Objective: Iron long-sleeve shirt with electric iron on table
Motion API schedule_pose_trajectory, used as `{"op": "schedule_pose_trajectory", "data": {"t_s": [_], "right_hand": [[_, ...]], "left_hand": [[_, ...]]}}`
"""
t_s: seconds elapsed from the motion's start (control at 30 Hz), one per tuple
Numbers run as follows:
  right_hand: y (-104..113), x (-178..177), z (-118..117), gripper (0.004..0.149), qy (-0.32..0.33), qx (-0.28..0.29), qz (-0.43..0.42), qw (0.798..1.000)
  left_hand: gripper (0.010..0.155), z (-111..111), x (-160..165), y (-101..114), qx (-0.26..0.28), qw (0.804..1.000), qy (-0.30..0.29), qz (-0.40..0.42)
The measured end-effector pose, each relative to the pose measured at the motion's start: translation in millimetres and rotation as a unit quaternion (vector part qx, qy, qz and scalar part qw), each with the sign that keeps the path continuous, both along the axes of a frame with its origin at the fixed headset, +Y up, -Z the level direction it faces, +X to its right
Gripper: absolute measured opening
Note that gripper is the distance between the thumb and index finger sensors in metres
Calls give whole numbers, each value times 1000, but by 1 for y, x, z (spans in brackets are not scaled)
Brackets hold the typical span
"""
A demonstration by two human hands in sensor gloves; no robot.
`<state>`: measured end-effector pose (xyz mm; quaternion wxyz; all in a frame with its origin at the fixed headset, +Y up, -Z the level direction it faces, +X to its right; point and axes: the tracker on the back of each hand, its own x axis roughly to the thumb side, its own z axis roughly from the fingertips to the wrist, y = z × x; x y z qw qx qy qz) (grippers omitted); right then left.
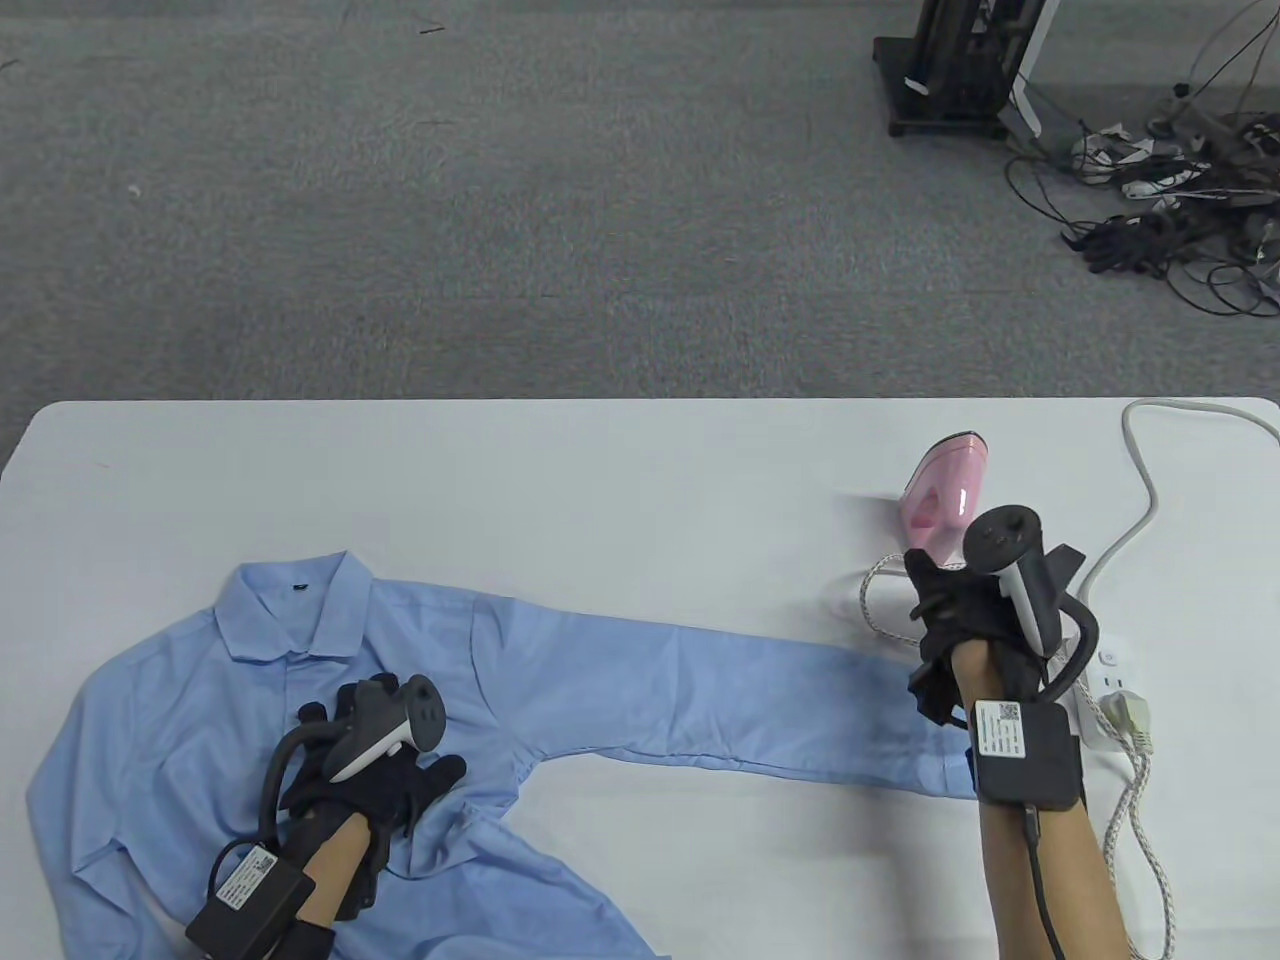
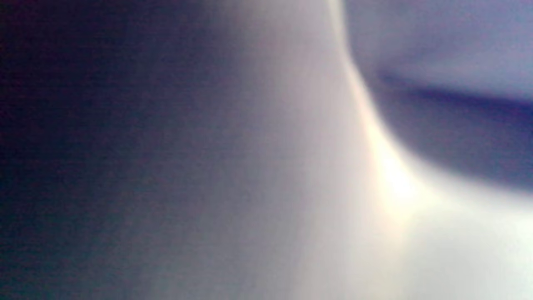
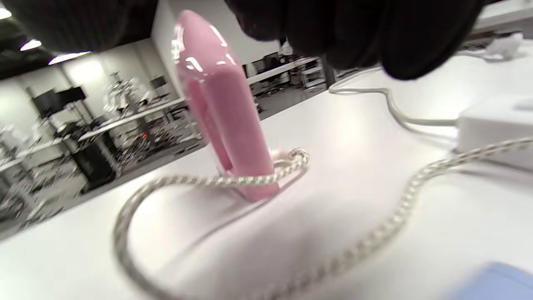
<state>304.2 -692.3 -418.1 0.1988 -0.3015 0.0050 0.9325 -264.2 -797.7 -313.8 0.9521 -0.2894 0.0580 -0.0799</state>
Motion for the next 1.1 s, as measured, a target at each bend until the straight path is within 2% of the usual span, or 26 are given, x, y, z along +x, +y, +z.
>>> {"op": "schedule_pose_trajectory", "data": {"t_s": [0.13, 0.23, 0.3, 0.37, 0.4, 0.43, 0.47, 0.57, 0.6, 0.63, 0.77, 0.83, 0.93, 0.97, 1.0, 1.07, 1.1], "right_hand": [[-24, 15, -31, 92, -64, 34, -147, 986], [-37, 17, -47, 91, -74, 47, -137, 987], [-50, 18, -54, 85, -79, 51, -173, 980], [-64, 21, -56, 72, -105, 91, -288, 948], [-66, 22, -57, 63, -115, 100, -308, 939], [-70, 24, -58, 60, -106, 113, -337, 929], [-70, 26, -58, 59, -97, 110, -339, 929], [-63, 29, -57, 57, -83, 108, -289, 948], [-63, 29, -55, 56, -91, 118, -285, 947], [-61, 27, -54, 55, -79, 162, -297, 938], [-33, 15, -49, 53, -17, 219, -310, 925], [0, 1, -44, 53, 27, 251, -288, 924], [44, -23, -35, 55, 94, 260, -261, 925], [60, -35, -30, 55, 113, 260, -271, 920], [74, -48, -26, 56, 143, 262, -298, 907], [94, -74, -19, 56, 193, 249, -358, 879], [101, -84, -16, 56, 207, 241, -365, 875]], "left_hand": [[90, 0, 0, 1, -3, 1000, 4, -2], [90, 0, 1, 0, -7, 1000, 4, 2], [91, 0, 0, 1, -11, 1000, 5, 3], [91, 0, 0, 0, -13, 1000, 6, 4], [91, 0, 0, 0, -14, 1000, 6, 4], [91, 0, 0, 0, -13, 1000, 6, 3], [91, 0, 0, 0, -13, 1000, 6, 3], [91, 0, 0, 0, -15, 1000, 5, 6], [91, 0, 0, -1, -18, 1000, 6, 9], [91, 0, 0, -2, -21, 1000, 6, 14], [91, 0, -1, -2, -21, 1000, 7, 16], [91, -1, -1, -2, -19, 1000, 7, 14], [91, -1, -1, -2, -17, 1000, 7, 14], [91, -1, -1, -2, -16, 1000, 7, 14], [91, -1, -1, -2, -15, 1000, 7, 13], [91, -1, -1, -2, -11, 1000, 9, 10], [91, -1, -2, -2, -9, 1000, 12, 6]]}}
